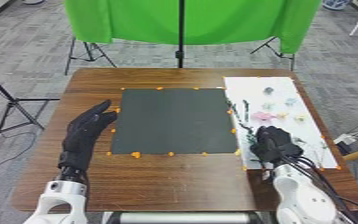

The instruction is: Arrange flowers

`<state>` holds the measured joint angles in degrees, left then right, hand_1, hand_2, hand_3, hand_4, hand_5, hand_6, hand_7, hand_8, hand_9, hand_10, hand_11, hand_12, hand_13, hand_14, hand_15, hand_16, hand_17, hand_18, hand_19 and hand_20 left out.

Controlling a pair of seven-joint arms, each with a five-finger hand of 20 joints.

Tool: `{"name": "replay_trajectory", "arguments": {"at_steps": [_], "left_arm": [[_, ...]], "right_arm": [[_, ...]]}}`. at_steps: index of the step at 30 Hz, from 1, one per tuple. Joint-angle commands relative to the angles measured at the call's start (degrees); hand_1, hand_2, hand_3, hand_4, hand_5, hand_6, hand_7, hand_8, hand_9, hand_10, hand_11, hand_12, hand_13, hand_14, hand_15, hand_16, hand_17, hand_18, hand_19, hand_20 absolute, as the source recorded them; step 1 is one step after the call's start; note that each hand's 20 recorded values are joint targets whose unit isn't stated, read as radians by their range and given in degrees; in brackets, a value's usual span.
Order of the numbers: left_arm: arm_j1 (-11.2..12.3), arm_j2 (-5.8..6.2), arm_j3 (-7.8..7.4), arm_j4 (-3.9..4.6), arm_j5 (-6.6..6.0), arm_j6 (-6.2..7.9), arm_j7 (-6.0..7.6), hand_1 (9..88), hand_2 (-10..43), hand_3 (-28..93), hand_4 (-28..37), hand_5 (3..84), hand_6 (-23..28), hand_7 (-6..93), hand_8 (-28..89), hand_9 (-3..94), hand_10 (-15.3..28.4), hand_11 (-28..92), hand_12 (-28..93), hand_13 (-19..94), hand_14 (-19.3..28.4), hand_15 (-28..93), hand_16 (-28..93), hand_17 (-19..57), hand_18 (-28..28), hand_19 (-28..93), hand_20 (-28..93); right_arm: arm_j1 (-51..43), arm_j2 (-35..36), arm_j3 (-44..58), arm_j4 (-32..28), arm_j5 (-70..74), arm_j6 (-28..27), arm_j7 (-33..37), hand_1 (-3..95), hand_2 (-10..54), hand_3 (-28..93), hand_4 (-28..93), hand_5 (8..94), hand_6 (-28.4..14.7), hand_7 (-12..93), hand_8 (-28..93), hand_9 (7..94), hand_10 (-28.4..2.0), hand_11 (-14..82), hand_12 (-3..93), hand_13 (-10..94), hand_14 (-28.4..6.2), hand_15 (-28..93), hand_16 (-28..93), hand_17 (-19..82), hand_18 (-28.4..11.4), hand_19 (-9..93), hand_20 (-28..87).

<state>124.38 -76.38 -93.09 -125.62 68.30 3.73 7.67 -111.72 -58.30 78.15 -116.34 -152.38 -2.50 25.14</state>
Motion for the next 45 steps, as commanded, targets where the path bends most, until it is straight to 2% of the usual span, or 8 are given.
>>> {"name": "replay_trajectory", "arguments": {"at_steps": [1,11,15,20,26,30,33,45], "left_arm": [[0.3,-0.16,-0.2,-0.08,0.38,-1.22,-1.52,28.8,-7.1,62,-18.7,44.6,2.9,10.7,-7,47.3,13.3,18,13,37,16.1,12,5,6.5,14.0,16,28],[-0.1,0.02,-0.36,0.07,0.12,-1.54,-2.14,28.8,-7.0,61,-18.6,44.0,3.1,10.2,-6,46.7,13.2,17,14,36,16.1,11,5,5.9,14.1,17,28],[-0.5,1.08,-0.98,0.97,0.11,-1.69,-1.51,28.8,-6.9,61,-18.5,44.0,3.2,10.2,-6,46.7,13.2,18,14,36,16.2,11,5,5.7,14.3,17,28],[-1.6,3.11,-1.32,4.05,-3.02,3.65,1.65,26.0,-5.0,62,-20.7,44.2,3.3,9.9,-6,46.8,13.2,17,13,36,16.2,10,4,7.0,14.0,14,26],[-3.6,5.1,-1.61,9.72,-4.18,6.71,2.83,20.4,2.8,63,-27.5,43.6,3.1,7.8,-6,46.5,13.2,15,11,35,14.5,10,2,9.0,12.4,7,22],[-3.7,5.35,-1.28,11.9,-5.47,8.96,3.45,18.4,9.3,62,-28.1,43.6,2.6,7.8,-7,45.7,12.9,14,10,34,13.5,9,1,9.5,11.6,4,21],[-3.2,5.42,-1.13,12.2,-5.98,9.83,3.53,17.8,11.8,61,-28.2,43.3,2.8,7.6,-7,45.4,12.7,14,10,34,13.1,9,0,9.6,11.3,4,21],[-3.1,6.49,0.22,11.51,-5.66,10.21,3.2,17.2,8.0,64,-28.3,42.2,3.7,6.4,-6,43.3,12.4,15,9,33,12.7,9,-1,9.6,11.2,3,21]], "right_arm": [[-3.6,-1.8,-1.1,5.8,3.4,1.3,0.6,88.8,-9.5,-28,60,77.8,-2.1,27,30,88.7,-10.8,23.1,48.9,93,-1.9,52,29,73,-4.1,86,39],[-0.1,-1.1,4.2,-1.1,10.5,11.6,0.7,90.5,-9.5,-28,64,79.3,-2.8,27,31,89.8,-10.0,28.4,47.5,94,-0.5,58,25,77,-3.0,86,40],[4.2,-0.6,2.0,-4.9,14.0,11.7,0.2,90.5,-9.5,-28,64,79.2,-2.9,28,31,89.6,-9.9,29.3,47.3,94,-0.3,59,24,77,-3.0,87,40],[13.4,-3.6,-6.5,-4.0,19.4,9.6,-1.2,90.3,-9.5,-28,65,79.0,-2.8,28,31,89.4,-10.0,30.2,46.5,94,-0.1,60,23,77,-2.7,87,40],[24.9,-10.9,-17.4,4.1,25.0,7.1,-2.4,90.4,-9.5,-28,65,78.7,-2.9,29,30,89.1,-10.1,31.4,45.9,94,0.0,60,23,77,-2.3,87,40],[29.8,-15.4,-22.5,9.5,26.7,4.9,-1.9,90.3,-9.5,-28,65,78.6,-3.0,29,30,88.8,-10.2,31.9,45.8,94,0.1,60,23,77,-2.3,87,40],[31.7,-18.2,-25.2,12.7,27.7,2.8,-1.1,90.3,-9.5,-28,65,78.4,-3.0,30,30,88.7,-10.2,32.3,45.7,94,0.2,60,23,77,-2.3,87,41],[35.2,-24.0,-31.2,21.8,28.4,0.5,1.4,89.9,-9.5,-28,67,76.8,-2.8,32,29,88.4,-9.9,33.4,44.9,94,0.4,60,23,77,-1.7,87,40]]}}
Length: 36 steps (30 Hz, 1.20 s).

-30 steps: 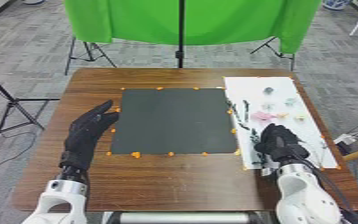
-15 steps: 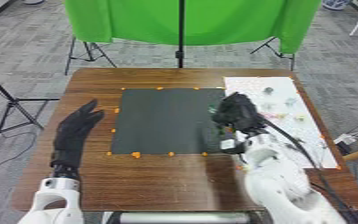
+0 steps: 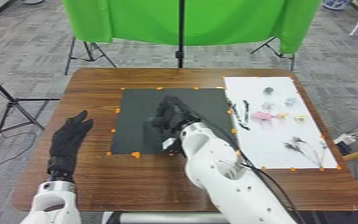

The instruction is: Arrange flowers

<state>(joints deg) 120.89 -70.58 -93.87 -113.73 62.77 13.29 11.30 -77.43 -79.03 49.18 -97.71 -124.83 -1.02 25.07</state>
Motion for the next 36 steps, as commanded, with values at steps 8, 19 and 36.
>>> {"name": "replay_trajectory", "arguments": {"at_steps": [8,19,36], "left_arm": [[-0.7,1.05,1.65,-0.09,0.15,-0.25,-0.56,17.2,4.1,65,-28.3,42.2,4.0,6.3,-6,43.1,12.3,16,9,33,13.1,9,-1,9.5,11.2,3,22],[-0.4,0.48,1.52,-0.17,0.28,-1.16,-1.13,17.5,1.7,66,-28.3,42.4,4.1,6.6,-6,44.2,12.6,17,10,34,13.9,10,0,9.0,11.6,4,22],[0.4,-0.44,1.12,-0.59,0.7,-2.03,-2.09,17.5,1.7,66,-28.3,42.3,3.6,7.1,-6,44.9,12.8,17,11,35,13.9,10,1,8.6,11.8,5,22]], "right_arm": [[1.4,-4.0,-2.8,5.4,0.5,0.8,0.3,88.9,-9.5,-28,52,75.8,-2.8,34,27,88.2,-11.0,33.3,42.2,94,-0.4,58,23,77,-1.4,86,39],[0.7,-3.7,-0.5,4.1,3.0,0.4,-1.1,38.4,-9.5,54,-15,74.6,-5.3,32,-4,84.4,-15.1,39.1,28.5,94,-2.5,53,25,76,-2.2,84,39],[-4.8,7.5,1.2,-4.8,-4.3,-14.9,-1.1,9.4,22.8,65,-2,78.6,-6.0,13,-6,86.7,-16.2,39.1,29.8,94,-5.0,57,28,73,-7.8,93,41]]}}
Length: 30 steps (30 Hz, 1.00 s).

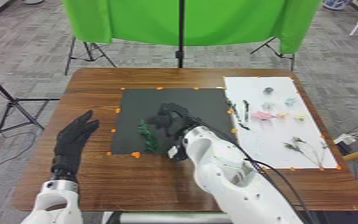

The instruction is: Arrange flowers

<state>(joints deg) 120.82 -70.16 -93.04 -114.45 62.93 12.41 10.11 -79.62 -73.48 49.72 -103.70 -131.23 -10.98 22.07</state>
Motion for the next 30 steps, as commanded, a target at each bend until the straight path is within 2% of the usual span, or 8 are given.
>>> {"name": "replay_trajectory", "arguments": {"at_steps": [1,6,12,16,25,28,30], "left_arm": [[0.4,-0.85,0.29,0.15,0.59,-1.31,-0.96,17.5,1.7,66,-28.3,42.3,3.5,7.2,-6,45.0,12.7,17,11,35,13.9,10,1,8.6,11.8,5,22],[0.4,-0.69,0.19,0.21,0.6,-1.11,-0.93,17.1,1.6,66,-28.3,42.1,3.2,7.5,-6,44.7,12.3,16,11,34,13.5,10,1,8.6,11.8,5,22],[0.5,-0.77,0.28,0.14,0.45,-0.84,-0.85,17.1,1.6,66,-28.3,41.4,2.5,7.6,-6,43.8,11.6,16,11,34,13.1,10,1,8.5,11.7,4,22],[-0.1,-0.75,0.5,0.41,0.48,-1.07,-1.01,16.8,1.5,67,-28.3,40.9,2.2,7.7,-6,43.0,11.1,15,11,33,12.5,10,1,8.7,11.6,4,21],[0.3,-0.96,0.51,0.36,0.35,-1.21,-0.73,16.6,1.3,67,-28.3,39.7,1.6,7.7,-6,41.2,9.8,15,10,32,11.7,9,0,8.8,11.3,3,21],[0.3,-1.13,0.36,0.34,0.3,-1.31,-0.73,17.1,1.3,67,-28.3,40.0,1.9,7.8,-6,41.9,10.7,16,10,33,12.0,9,0,8.9,11.3,3,22],[0.6,-1.24,0.2,0.27,0.23,-1.3,-0.51,17.2,1.3,67,-28.3,40.4,2.0,7.8,-6,42.3,11.1,16,10,33,12.4,10,0,8.8,11.5,3,22]], "right_arm": [[-2.7,1.8,0.5,1.1,2.1,-5.6,1.6,8.5,24.2,64,-2,78.7,-6.1,13,-6,86.8,-16.3,39.0,29.8,94,-5.1,57,28,73,-7.8,93,41],[-2.5,1.1,-1.4,0.7,3.0,-6.0,0.9,3.5,29.4,62,-2,79.1,-5.4,13,-6,87.6,-16.8,38.6,29.8,94,-5.4,58,28,73,-8.0,93,42],[-2.0,-0.2,-3.3,0.3,4.2,-7.1,0.9,3.3,30.0,63,-1,79.2,-5.0,13,-6,88.0,-16.9,38.3,29.8,94,-5.5,59,27,73,-8.1,93,42],[-1.1,-1.0,-4.1,1.4,3.7,-7.0,0.7,3.6,29.8,63,-1,78.7,-4.8,12,-6,87.8,-17.0,38.1,30.1,94,-5.5,59,27,73,-8.1,93,42],[-0.1,-2.2,-4.4,2.3,3.0,-6.2,0.1,4.5,28.7,64,-3,76.7,-4.7,12,-6,87.5,-16.7,38.2,30.1,94,-5.4,58,27,73,-8.1,93,42],[-0.8,-0.4,-2.5,-0.6,5.7,-5.8,0.9,5.7,27.2,65,-2,76.7,-4.7,12,-6,87.5,-16.7,38.3,30.1,94,-5.5,58,27,73,-8.1,93,42],[-1.7,1.8,-0.3,-4.2,7.9,-4.9,1.3,9.7,22.0,66,-2,77.2,-4.7,13,-5,87.1,-16.5,38.4,30.4,94,-5.4,58,27,73,-7.9,93,42]]}}
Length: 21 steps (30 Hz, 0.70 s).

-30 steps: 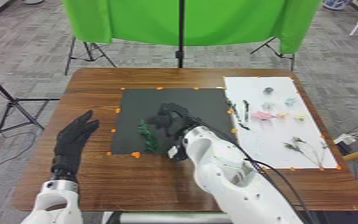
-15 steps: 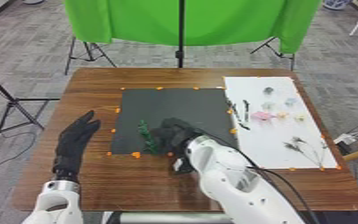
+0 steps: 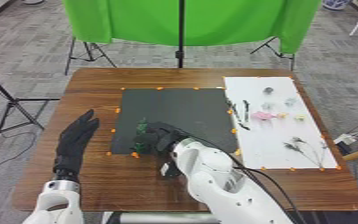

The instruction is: Arrange flowers

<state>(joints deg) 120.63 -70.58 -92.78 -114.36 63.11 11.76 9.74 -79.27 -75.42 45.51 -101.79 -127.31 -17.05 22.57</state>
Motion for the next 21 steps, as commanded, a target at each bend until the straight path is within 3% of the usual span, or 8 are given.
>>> {"name": "replay_trajectory", "arguments": {"at_steps": [1,6,9,14,17,21], "left_arm": [[1.0,-0.93,-0.21,0.1,0.04,-0.61,-0.13,17.3,1.4,66,-28.3,40.5,2.2,7.8,-6,42.7,11.4,16,10,33,12.7,10,0,8.7,11.6,4,22],[1.6,-1.16,-0.46,-0.19,0.05,-0.65,-0.3,18.1,1.8,65,-28.3,41.9,2.9,8.0,-6,45.6,12.6,17,11,35,14.2,11,1,8.6,11.9,5,22],[1.7,-1.14,-0.61,-0.43,0.2,-0.79,-0.47,18.1,1.9,65,-28.3,42.1,2.9,8.0,-6,46.2,12.8,17,11,36,14.4,11,2,8.5,12.1,5,22],[1.9,-1.35,-0.38,-0.58,0.59,-0.83,-0.9,17.7,2.1,66,-28.3,42.4,2.8,8.3,-6,46.9,13.0,17,12,36,14.5,11,2,8.6,11.9,5,22],[2.2,-1.55,-0.27,-0.69,0.75,-1.05,-1.21,17.6,2.1,66,-28.3,42.4,2.8,8.4,-6,46.9,13.0,17,12,36,14.6,11,2,8.7,11.9,5,22],[1.8,-1.73,0.09,-0.58,1.19,-1.43,-1.43,17.6,2.0,66,-28.3,42.4,2.8,8.4,-7,47.1,13.0,16,12,36,14.6,11,2,8.6,11.9,5,22]], "right_arm": [[-2.7,5.1,5.7,-8.3,5.8,1.7,0.9,12.6,18.1,67,-2,77.5,-4.9,13,-5,86.5,-16.4,38.3,30.7,94,-5.2,57,28,73,-8.0,93,42],[-8.3,12.4,17.9,-17.3,6.0,9.5,-0.8,27.1,-1.7,65,-7,74.4,-5.1,17,-3,81.3,-16.1,35.1,32.0,89,-6.2,56,33,65,-11.2,93,47],[-14.0,16.4,28.1,-20.9,3.6,12.4,0.2,29.9,-7.9,62,-11,70.9,-5.1,19,-3,77.1,-16.5,32.4,30.8,85,-6.8,58,32,61,-12.7,93,47],[-25.6,20.5,43.4,-24.0,-2.7,9.9,1.8,28.8,-9.5,55,-20,65.1,-6.8,16,-3,69.7,-17.9,24.2,27.9,79,-8.4,59,32,56,-14.5,93,47],[-30.5,20.9,49.6,-23.8,-5.3,1.3,4.0,29.1,-9.5,57,-21,63.1,-7.0,13,-3,67.6,-18.3,19.8,26.1,76,-9.7,60,31,53,-15.6,93,47],[-34.6,20.3,53.0,-20.4,-7.1,-1.7,5.2,32.2,-9.5,59,-20,60.0,-7.6,11,-3,64.4,-18.3,16.2,24.6,74,-10.1,59,30,51,-16.3,93,46]]}}
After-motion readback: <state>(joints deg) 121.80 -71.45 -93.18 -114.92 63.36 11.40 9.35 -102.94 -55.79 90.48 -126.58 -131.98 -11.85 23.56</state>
